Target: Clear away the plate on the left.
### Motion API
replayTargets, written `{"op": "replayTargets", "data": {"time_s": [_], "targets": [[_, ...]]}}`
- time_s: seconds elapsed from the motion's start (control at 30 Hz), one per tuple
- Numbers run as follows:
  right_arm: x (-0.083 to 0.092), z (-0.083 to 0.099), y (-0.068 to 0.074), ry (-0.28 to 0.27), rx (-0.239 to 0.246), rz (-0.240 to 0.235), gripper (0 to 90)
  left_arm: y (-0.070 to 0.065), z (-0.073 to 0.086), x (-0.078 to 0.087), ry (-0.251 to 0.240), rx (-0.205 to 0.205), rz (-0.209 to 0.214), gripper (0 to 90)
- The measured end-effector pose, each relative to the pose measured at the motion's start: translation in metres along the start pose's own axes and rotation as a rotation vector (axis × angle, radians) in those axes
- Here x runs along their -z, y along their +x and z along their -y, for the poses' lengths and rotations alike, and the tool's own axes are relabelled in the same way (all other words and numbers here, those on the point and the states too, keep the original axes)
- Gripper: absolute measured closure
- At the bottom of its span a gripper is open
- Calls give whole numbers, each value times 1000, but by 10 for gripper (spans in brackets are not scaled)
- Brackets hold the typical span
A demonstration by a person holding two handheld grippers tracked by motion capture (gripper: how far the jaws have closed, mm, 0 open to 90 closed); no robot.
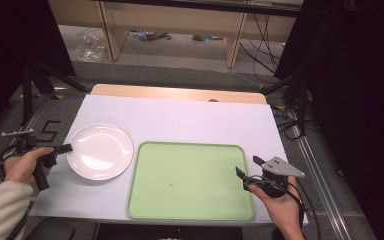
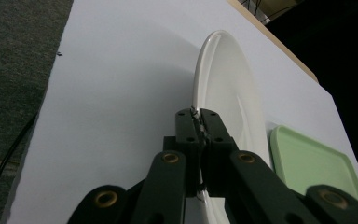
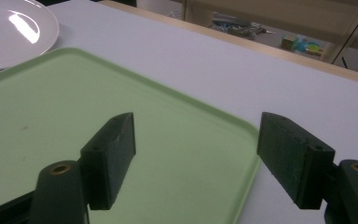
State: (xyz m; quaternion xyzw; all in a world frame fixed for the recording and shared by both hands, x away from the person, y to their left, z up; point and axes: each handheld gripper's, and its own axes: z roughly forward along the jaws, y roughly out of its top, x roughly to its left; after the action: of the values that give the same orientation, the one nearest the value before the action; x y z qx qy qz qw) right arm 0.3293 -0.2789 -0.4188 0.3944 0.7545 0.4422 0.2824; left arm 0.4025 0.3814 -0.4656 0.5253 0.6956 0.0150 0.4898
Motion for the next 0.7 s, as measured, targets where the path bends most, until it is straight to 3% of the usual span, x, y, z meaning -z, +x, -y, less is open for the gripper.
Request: {"op": "replayTargets", "data": {"time_s": [0.3, 0.7], "targets": [[0, 0, 0, 0, 0, 0, 292, 1, 0, 0, -5, 23, 27, 872], [1, 0, 0, 8, -13, -7, 295, 3, 1, 0, -5, 49, 31, 872]]}}
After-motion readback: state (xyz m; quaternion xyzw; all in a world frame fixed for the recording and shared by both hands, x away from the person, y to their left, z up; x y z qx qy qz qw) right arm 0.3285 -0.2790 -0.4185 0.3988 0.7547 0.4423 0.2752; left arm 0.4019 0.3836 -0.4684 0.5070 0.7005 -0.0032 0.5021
